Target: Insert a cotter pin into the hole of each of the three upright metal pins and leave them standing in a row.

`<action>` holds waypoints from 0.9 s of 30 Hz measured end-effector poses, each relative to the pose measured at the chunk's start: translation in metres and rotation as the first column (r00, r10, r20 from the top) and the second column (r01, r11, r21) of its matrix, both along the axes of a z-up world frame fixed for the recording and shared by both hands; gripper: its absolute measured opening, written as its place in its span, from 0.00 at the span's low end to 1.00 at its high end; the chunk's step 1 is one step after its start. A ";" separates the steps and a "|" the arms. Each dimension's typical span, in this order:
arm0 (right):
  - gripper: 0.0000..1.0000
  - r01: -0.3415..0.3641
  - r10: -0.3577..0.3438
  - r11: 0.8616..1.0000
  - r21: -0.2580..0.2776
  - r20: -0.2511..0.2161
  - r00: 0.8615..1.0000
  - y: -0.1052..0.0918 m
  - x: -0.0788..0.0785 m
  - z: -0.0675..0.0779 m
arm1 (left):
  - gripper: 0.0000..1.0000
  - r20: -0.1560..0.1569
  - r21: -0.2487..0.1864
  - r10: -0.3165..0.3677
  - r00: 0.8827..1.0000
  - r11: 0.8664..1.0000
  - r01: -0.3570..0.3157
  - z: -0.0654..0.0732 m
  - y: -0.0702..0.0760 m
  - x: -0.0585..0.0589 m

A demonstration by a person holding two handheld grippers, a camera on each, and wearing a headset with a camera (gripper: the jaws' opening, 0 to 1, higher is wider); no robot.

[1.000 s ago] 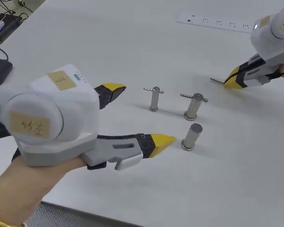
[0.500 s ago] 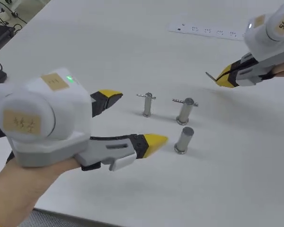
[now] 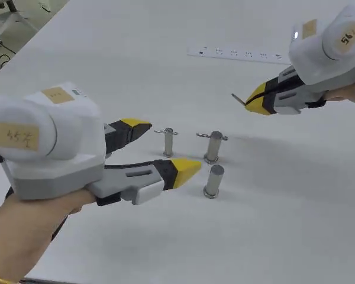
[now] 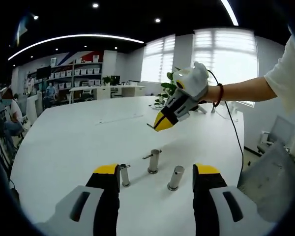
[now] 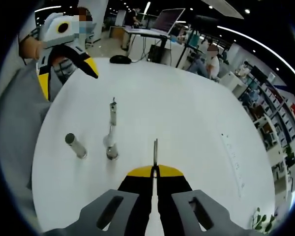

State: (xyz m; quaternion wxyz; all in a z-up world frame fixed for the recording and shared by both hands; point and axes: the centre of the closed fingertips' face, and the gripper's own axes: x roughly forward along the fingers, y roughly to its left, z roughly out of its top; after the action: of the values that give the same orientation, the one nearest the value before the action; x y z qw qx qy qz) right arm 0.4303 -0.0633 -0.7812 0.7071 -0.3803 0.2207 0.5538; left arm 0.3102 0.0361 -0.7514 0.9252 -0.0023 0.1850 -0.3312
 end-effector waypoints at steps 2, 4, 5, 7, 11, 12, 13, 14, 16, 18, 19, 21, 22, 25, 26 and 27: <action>0.02 -0.011 0.011 1.000 0.009 0.004 1.000 0.003 -0.009 0.004 | 0.56 -0.006 -0.004 -0.007 1.000 1.000 0.007 0.001 -0.002 0.000; 0.02 -0.023 0.023 1.000 0.015 0.011 1.000 0.007 -0.016 0.007 | 0.54 -0.011 -0.013 -0.014 1.000 1.000 0.014 0.002 -0.004 -0.001; 0.02 -0.030 0.029 0.999 0.018 0.013 0.999 0.008 -0.021 0.009 | 0.54 -0.014 -0.022 -0.016 1.000 1.000 0.016 0.003 -0.005 -0.001; 0.02 -0.040 0.039 0.999 0.024 0.019 0.999 0.012 -0.028 0.012 | 0.52 -0.019 -0.032 -0.019 1.000 0.999 0.019 0.004 -0.006 -0.001; 0.02 -0.071 0.070 0.997 0.037 0.034 0.997 0.020 -0.042 0.018 | 0.49 -0.035 -0.064 -0.027 0.999 0.998 0.025 0.007 -0.010 -0.001; 0.02 -0.081 0.079 0.996 0.040 0.037 0.996 0.023 -0.047 0.019 | 0.49 -0.041 -0.074 -0.027 0.999 0.997 0.024 0.008 -0.011 0.000; 0.02 -0.094 0.092 0.995 0.042 0.041 0.995 0.026 -0.052 0.020 | 0.48 -0.045 -0.080 -0.028 0.999 0.997 0.024 0.008 -0.011 0.000; 0.02 -0.102 0.100 0.994 0.045 0.046 0.994 0.028 -0.055 0.022 | 0.47 -0.051 -0.087 -0.028 0.998 0.996 0.024 0.008 -0.011 0.000; 0.02 -0.116 0.114 0.992 0.052 0.049 0.992 0.034 -0.062 0.024 | 0.46 -0.059 -0.102 -0.030 0.998 0.994 0.024 0.009 -0.012 0.001; 0.02 -0.137 0.134 0.989 0.055 0.062 0.989 0.040 -0.072 0.027 | 0.44 -0.072 -0.130 -0.032 0.997 0.991 0.022 0.012 -0.014 0.001; 0.02 -0.144 0.140 0.988 0.055 0.064 0.988 0.041 -0.074 0.028 | 0.43 -0.078 -0.142 -0.032 0.996 0.990 0.020 0.013 -0.014 0.002; 0.02 -0.162 0.158 0.985 0.058 0.072 0.985 0.046 -0.081 0.029 | 0.41 -0.090 -0.167 -0.034 0.995 0.986 0.019 0.015 -0.016 0.002; 0.02 -0.170 0.166 0.984 0.058 0.071 0.984 0.049 -0.085 0.029 | 0.39 -0.095 -0.175 -0.038 0.995 0.984 0.021 0.016 -0.017 0.002; 0.02 -0.193 0.188 0.980 0.052 0.078 0.979 0.054 -0.095 0.029 | 0.33 -0.129 -0.203 -0.048 0.991 0.979 0.021 0.015 -0.021 0.001; 0.02 -0.197 0.192 0.979 0.050 0.081 0.978 0.055 -0.097 0.029 | 0.33 -0.132 -0.207 -0.048 0.990 0.978 0.020 0.015 -0.021 0.001; 0.02 -0.204 0.200 0.978 0.050 0.077 0.977 0.056 -0.101 0.029 | 0.33 -0.132 -0.210 -0.049 0.990 0.978 0.020 0.015 -0.022 0.001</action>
State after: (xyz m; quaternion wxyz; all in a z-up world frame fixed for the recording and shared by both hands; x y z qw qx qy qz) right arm 0.3294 -0.0068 -0.7523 0.6652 -0.3997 0.1395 0.6150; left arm 0.3108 0.0145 -0.7359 0.8992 -0.1183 0.2122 -0.3638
